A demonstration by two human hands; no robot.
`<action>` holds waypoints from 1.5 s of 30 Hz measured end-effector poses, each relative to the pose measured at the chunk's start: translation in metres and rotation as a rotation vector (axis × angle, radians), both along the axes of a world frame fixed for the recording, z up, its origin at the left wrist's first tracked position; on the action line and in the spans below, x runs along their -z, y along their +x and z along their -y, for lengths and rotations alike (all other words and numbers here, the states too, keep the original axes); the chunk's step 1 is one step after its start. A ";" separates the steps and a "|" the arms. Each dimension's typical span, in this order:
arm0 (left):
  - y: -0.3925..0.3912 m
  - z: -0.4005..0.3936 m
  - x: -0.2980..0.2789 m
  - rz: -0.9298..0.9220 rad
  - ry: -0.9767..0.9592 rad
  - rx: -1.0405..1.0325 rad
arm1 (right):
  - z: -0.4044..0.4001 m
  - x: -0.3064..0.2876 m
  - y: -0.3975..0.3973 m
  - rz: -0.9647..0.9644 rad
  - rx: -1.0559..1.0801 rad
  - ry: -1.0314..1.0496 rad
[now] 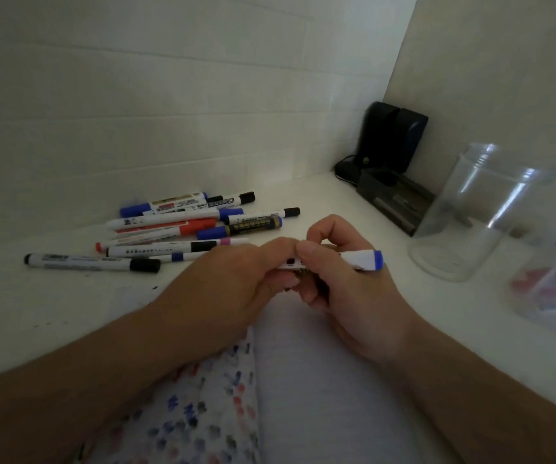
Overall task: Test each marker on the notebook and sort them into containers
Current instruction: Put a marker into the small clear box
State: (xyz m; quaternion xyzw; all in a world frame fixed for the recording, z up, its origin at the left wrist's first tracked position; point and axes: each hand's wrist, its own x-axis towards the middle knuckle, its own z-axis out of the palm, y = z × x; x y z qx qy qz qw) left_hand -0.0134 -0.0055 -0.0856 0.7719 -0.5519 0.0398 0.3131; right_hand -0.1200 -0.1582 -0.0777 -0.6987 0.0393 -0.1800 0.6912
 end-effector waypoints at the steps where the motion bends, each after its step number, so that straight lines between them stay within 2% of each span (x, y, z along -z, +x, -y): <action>1: -0.001 -0.001 -0.002 -0.026 0.014 0.000 | 0.003 -0.002 -0.001 -0.009 -0.018 0.017; 4: -0.007 -0.002 -0.006 -0.083 0.163 -0.083 | 0.029 -0.014 -0.008 -0.026 -0.086 0.181; 6: -0.008 -0.003 -0.006 -0.002 0.282 -0.119 | 0.053 -0.021 -0.017 -0.041 -0.075 0.205; 8: -0.007 -0.002 -0.006 0.101 0.372 -0.130 | 0.070 -0.020 -0.022 -0.107 -0.024 0.066; 11: -0.006 -0.002 -0.008 0.101 0.442 -0.149 | 0.074 -0.007 -0.019 -0.212 0.109 -0.289; 13: -0.007 -0.002 -0.009 0.074 0.449 -0.161 | 0.072 -0.002 -0.015 -0.231 0.175 -0.409; 16: -0.008 -0.001 -0.010 0.070 0.449 -0.177 | 0.073 0.002 -0.012 -0.261 0.243 -0.365; 21: -0.006 0.001 -0.008 0.066 0.472 -0.194 | 0.069 0.008 -0.007 -0.326 0.368 -0.441; 25: -0.005 0.002 -0.006 0.060 0.475 -0.198 | 0.069 0.008 -0.008 -0.326 0.375 -0.455; 31: -0.008 0.004 -0.009 0.071 0.508 -0.207 | 0.070 0.011 -0.007 -0.318 0.402 -0.596; 37: -0.007 0.003 -0.008 0.078 0.512 -0.206 | 0.072 0.011 -0.008 -0.292 0.378 -0.438; 42: -0.006 0.004 -0.007 0.083 0.508 -0.200 | 0.069 0.013 -0.007 -0.299 0.397 -0.583; 45: -0.007 0.004 -0.007 0.085 0.497 -0.196 | 0.069 0.012 -0.007 -0.289 0.416 -0.584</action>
